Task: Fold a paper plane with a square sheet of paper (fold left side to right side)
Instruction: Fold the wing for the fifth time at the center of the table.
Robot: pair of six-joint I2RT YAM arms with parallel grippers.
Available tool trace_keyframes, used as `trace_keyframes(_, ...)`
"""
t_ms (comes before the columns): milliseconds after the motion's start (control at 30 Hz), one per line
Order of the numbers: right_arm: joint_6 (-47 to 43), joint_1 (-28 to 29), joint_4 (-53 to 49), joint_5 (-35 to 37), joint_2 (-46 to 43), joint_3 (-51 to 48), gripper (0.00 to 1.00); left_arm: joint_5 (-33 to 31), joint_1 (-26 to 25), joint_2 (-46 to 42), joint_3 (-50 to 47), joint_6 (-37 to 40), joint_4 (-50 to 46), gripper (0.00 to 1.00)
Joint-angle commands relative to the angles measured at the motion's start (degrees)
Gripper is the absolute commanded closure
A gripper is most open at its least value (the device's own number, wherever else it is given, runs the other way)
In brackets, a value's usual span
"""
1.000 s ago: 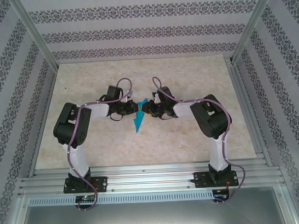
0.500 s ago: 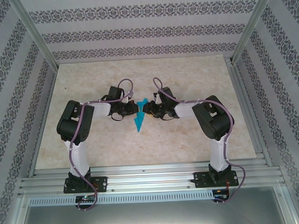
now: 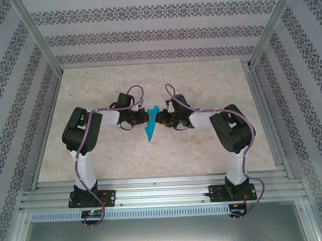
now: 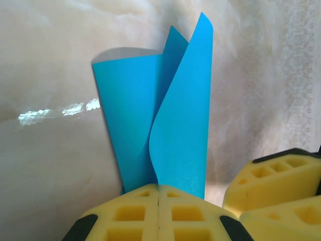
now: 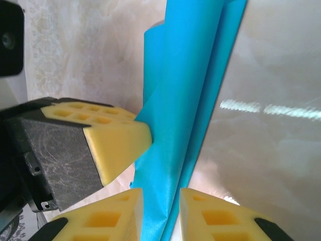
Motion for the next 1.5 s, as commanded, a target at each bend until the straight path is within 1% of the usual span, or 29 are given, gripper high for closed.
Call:
trace_keyframes(0, 1.1, 1.8, 3.0, -0.4, -2.0, -1.2, 0.75, -0.2, 0.2, 1.6, 1.5, 1.4, 1.0, 0.97)
trace_keyframes(233, 1.7, 2.9, 3.6, 0.0, -2.6, -2.1, 0.75, 0.1, 0.2, 1.6, 1.2, 1.3, 1.3, 0.97)
trace_keyframes(333, 1.9, 3.5, 4.4, -0.3, -2.9, -2.0, 0.77, 0.2, 0.2, 1.7, 1.1, 1.3, 1.5, 0.97)
trace_keyframes(433, 1.8, 3.9, 3.8, 0.1, -3.0, -1.6, 0.78, 0.3, 0.2, 1.6, 1.0, 1.3, 1.5, 0.97)
trace_keyframes(733, 1.9, 4.6, 3.9, -0.4, -0.4, -0.4, 0.78, 0.7, 0.2, 1.6, 0.3, 1.1, 2.2, 0.97)
trace_keyframes(933, 1.1, 4.7, 2.0, 0.2, 0.3, 0.1, 0.78, 1.1, 0.1, 1.7, 0.1, 1.1, 2.6, 0.97)
trace_keyframes(1367, 1.3, 4.9, 2.5, 0.1, 2.4, 0.4, 0.78, 0.9, 0.1, 2.0, -0.1, 1.1, 2.7, 0.98)
trace_keyframes(1467, 1.4, 4.9, 2.6, 0.1, 2.4, 0.3, 0.78, 1.3, 0.1, 1.6, -0.2, 0.9, 2.7, 0.95)
